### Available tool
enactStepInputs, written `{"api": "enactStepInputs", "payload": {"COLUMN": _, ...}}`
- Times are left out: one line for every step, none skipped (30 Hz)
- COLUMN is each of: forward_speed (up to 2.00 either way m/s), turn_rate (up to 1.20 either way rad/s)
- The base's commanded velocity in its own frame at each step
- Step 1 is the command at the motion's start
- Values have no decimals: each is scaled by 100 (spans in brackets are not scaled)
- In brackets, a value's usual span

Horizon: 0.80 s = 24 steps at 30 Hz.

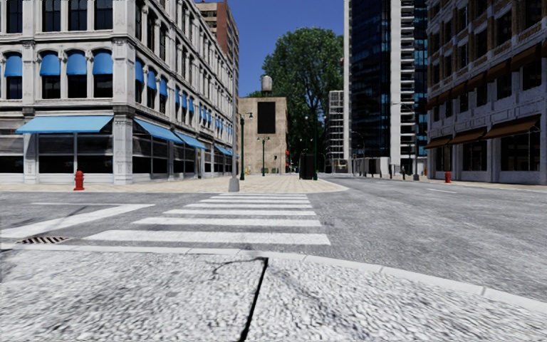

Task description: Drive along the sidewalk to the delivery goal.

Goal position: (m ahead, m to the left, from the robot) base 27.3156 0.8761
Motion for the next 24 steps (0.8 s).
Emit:
{"api": "enactStepInputs", "payload": {"forward_speed": 200, "turn_rate": 0}}
{"api": "enactStepInputs", "payload": {"forward_speed": 200, "turn_rate": 0}}
{"api": "enactStepInputs", "payload": {"forward_speed": 200, "turn_rate": 0}}
{"api": "enactStepInputs", "payload": {"forward_speed": 200, "turn_rate": 0}}
{"api": "enactStepInputs", "payload": {"forward_speed": 200, "turn_rate": 0}}
{"api": "enactStepInputs", "payload": {"forward_speed": 200, "turn_rate": 0}}
{"api": "enactStepInputs", "payload": {"forward_speed": 200, "turn_rate": 0}}
{"api": "enactStepInputs", "payload": {"forward_speed": 200, "turn_rate": 0}}
{"api": "enactStepInputs", "payload": {"forward_speed": 200, "turn_rate": 0}}
{"api": "enactStepInputs", "payload": {"forward_speed": 200, "turn_rate": 0}}
{"api": "enactStepInputs", "payload": {"forward_speed": 200, "turn_rate": 0}}
{"api": "enactStepInputs", "payload": {"forward_speed": 200, "turn_rate": 0}}
{"api": "enactStepInputs", "payload": {"forward_speed": 200, "turn_rate": 0}}
{"api": "enactStepInputs", "payload": {"forward_speed": 200, "turn_rate": 0}}
{"api": "enactStepInputs", "payload": {"forward_speed": 200, "turn_rate": 0}}
{"api": "enactStepInputs", "payload": {"forward_speed": 200, "turn_rate": 0}}
{"api": "enactStepInputs", "payload": {"forward_speed": 200, "turn_rate": 0}}
{"api": "enactStepInputs", "payload": {"forward_speed": 200, "turn_rate": 0}}
{"api": "enactStepInputs", "payload": {"forward_speed": 200, "turn_rate": 0}}
{"api": "enactStepInputs", "payload": {"forward_speed": 200, "turn_rate": 0}}
{"api": "enactStepInputs", "payload": {"forward_speed": 200, "turn_rate": 0}}
{"api": "enactStepInputs", "payload": {"forward_speed": 200, "turn_rate": 0}}
{"api": "enactStepInputs", "payload": {"forward_speed": 200, "turn_rate": 0}}
{"api": "enactStepInputs", "payload": {"forward_speed": 200, "turn_rate": 0}}
